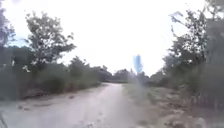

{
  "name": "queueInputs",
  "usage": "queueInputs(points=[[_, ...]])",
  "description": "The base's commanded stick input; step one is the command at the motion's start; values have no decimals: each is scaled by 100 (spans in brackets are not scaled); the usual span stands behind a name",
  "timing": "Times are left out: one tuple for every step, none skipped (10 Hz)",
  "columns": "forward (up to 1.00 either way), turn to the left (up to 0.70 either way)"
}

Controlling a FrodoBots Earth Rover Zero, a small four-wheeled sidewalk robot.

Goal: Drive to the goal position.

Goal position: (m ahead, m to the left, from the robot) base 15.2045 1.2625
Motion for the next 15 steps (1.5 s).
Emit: queueInputs(points=[[85,0],[85,0],[85,0],[85,0],[85,0],[85,0],[85,0],[85,0],[85,0],[85,0],[85,0],[85,0],[85,0],[85,0],[85,0]])
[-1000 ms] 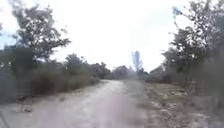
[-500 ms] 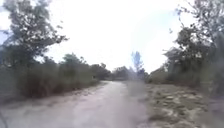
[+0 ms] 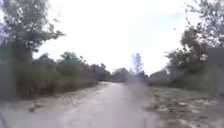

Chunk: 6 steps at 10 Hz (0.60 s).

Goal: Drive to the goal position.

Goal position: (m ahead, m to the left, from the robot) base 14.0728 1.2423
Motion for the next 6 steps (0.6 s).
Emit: queueInputs(points=[[85,0],[85,0],[85,0],[85,0],[85,0],[85,0]])
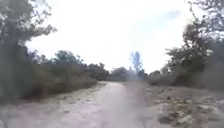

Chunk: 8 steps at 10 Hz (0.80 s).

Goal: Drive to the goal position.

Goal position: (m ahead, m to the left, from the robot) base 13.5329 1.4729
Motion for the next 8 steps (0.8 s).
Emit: queueInputs(points=[[85,0],[85,0],[85,0],[85,0],[85,0],[85,0],[85,0],[85,0]])
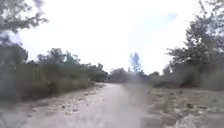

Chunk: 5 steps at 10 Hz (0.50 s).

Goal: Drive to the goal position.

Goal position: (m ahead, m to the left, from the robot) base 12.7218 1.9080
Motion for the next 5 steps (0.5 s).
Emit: queueInputs(points=[[85,0],[85,0],[85,0],[85,0],[85,0]])
